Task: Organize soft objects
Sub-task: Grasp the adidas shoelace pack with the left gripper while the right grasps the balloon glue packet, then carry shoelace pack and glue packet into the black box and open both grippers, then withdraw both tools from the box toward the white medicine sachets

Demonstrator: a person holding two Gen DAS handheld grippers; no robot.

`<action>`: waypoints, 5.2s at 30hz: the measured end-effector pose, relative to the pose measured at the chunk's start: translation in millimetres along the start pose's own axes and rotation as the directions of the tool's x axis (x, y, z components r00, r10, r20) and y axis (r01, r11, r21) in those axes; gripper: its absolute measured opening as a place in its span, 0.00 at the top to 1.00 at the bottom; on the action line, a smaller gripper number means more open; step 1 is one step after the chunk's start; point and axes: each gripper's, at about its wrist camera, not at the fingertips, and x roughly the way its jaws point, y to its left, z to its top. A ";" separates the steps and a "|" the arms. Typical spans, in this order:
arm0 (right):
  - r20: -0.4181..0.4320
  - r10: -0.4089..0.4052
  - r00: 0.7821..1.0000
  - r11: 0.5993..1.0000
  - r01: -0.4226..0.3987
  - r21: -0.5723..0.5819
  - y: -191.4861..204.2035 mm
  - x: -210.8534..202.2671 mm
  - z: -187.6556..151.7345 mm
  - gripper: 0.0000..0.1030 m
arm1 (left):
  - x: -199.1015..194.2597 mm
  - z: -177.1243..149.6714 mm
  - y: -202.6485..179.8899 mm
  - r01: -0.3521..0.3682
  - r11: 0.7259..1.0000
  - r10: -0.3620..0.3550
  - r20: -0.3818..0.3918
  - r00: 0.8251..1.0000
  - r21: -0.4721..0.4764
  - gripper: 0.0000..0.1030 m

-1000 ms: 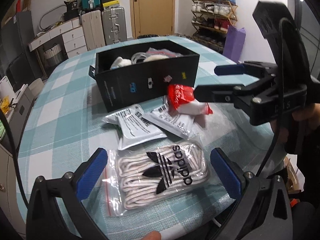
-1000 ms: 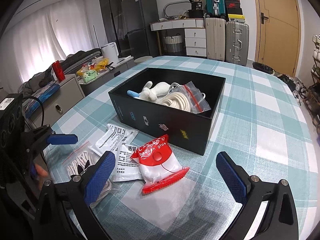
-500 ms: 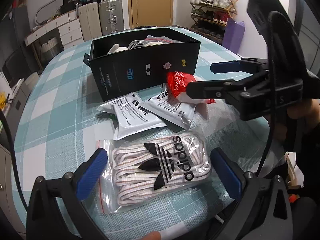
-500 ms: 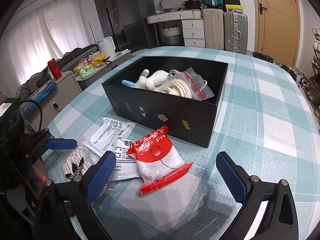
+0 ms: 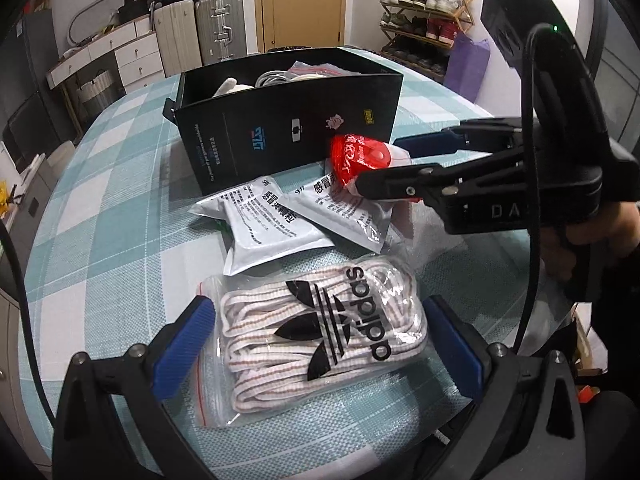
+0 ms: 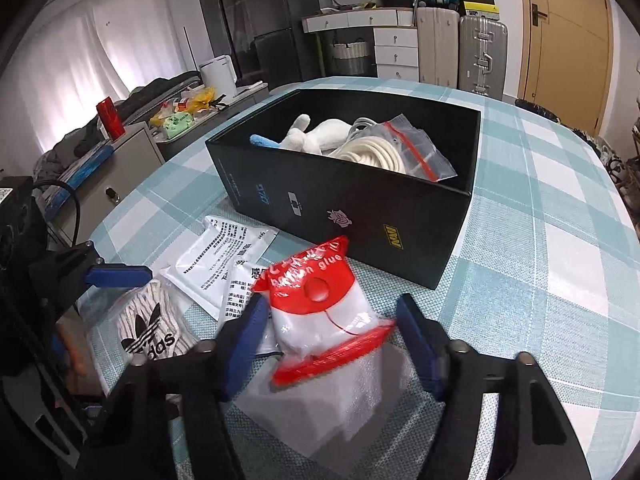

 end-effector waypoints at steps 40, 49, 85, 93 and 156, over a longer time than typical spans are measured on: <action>0.268 0.066 0.961 0.996 -0.048 -0.075 13.4 -68.4 7.9 0.45 | -44.9 16.0 15.0 0.031 1.000 -0.029 0.180 0.983 -0.006 0.17; 0.296 0.035 0.955 0.998 -0.020 -0.051 7.9 -78.1 10.7 0.45 | -50.1 42.2 33.1 -0.032 0.999 0.042 0.255 0.966 -0.044 0.17; 0.283 -0.059 0.957 0.998 0.055 0.020 -16.4 -57.0 52.0 0.45 | -4.2 129.5 56.5 -0.098 0.993 0.111 0.294 0.949 -0.059 0.17; 0.248 -0.085 0.965 0.996 0.091 -0.013 -20.2 -38.1 63.8 0.45 | 10.7 136.1 54.5 -0.122 0.992 0.129 0.284 0.950 -0.043 0.17; 0.162 -0.119 0.980 0.992 0.112 0.051 -13.1 -37.3 12.0 0.01 | -21.6 65.9 67.2 -0.153 0.982 0.176 0.232 0.957 -0.111 0.00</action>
